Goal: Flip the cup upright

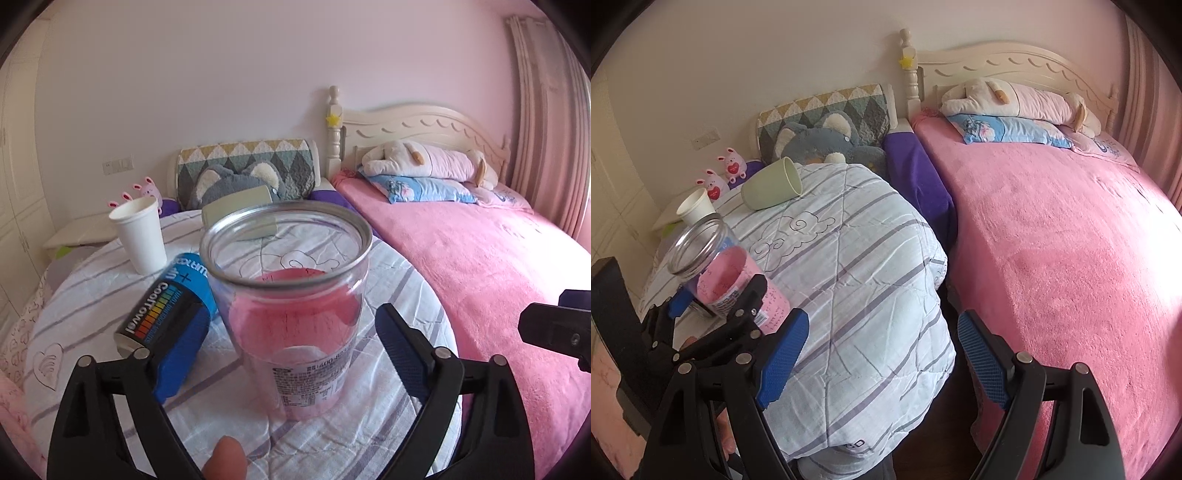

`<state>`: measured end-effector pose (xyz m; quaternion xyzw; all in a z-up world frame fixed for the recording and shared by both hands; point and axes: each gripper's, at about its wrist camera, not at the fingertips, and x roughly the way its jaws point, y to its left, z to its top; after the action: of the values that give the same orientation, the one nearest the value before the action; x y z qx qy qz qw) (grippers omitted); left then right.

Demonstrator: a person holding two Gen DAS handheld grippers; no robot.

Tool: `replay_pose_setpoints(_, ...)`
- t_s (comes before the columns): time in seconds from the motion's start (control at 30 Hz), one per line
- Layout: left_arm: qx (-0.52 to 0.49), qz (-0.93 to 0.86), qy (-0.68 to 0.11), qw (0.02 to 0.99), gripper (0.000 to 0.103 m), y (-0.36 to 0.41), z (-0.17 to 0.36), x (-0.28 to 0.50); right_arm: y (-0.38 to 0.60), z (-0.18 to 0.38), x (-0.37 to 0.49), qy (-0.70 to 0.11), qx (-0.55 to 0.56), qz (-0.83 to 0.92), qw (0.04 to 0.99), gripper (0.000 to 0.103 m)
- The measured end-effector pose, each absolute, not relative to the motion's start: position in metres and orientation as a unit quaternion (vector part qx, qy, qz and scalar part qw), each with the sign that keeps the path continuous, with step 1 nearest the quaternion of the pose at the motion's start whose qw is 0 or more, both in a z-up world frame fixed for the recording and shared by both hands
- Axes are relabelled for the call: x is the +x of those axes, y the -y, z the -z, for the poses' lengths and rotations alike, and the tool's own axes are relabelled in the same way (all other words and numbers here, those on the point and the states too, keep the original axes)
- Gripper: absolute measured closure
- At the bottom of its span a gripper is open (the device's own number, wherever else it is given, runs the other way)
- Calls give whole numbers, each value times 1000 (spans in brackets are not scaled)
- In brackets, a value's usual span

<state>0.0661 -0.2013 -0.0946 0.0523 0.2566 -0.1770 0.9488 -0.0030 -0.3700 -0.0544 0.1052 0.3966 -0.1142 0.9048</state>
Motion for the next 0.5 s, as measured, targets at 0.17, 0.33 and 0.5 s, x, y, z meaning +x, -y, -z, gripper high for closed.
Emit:
replay_pose_setpoints(0.17,54,177,-263,947,1,197,86,66,363,47,-7,-386,102,115,909,19)
replay_pose_setpoints(0.33,57,191,-268,942,0,187,78,54,356,37,-13,-372,99,114,916,19)
replay_pose_setpoints(0.5,60,200,-257,944,0,162,62,23,345,21,-27,-341,98,112,928,19)
